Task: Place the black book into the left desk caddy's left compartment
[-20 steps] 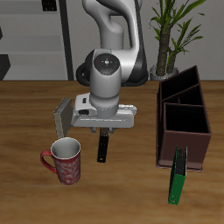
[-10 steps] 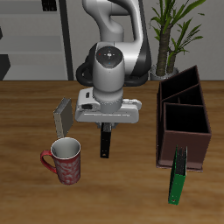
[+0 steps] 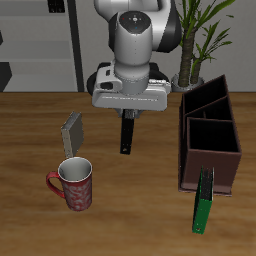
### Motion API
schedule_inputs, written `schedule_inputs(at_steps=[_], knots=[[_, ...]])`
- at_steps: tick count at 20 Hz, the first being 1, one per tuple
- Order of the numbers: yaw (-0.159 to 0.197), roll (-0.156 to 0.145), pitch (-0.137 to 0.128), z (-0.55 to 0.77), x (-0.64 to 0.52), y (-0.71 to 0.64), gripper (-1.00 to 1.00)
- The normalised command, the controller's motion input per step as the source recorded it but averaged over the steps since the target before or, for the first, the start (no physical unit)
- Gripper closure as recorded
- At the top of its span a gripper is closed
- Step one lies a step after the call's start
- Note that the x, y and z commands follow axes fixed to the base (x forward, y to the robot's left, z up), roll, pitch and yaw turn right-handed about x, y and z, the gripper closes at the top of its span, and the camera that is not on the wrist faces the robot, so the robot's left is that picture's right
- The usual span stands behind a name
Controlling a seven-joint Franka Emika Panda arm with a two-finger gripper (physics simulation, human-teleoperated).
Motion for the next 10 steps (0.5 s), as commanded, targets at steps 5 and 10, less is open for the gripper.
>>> schedule_inputs(at_steps=[5, 10], knots=[[0.026, -0.029, -0.038, 0.54, -0.38, 0.22, 1.0], [0.06, -0.031, -0.015, 0.38, -0.39, 0.35, 1.0]])
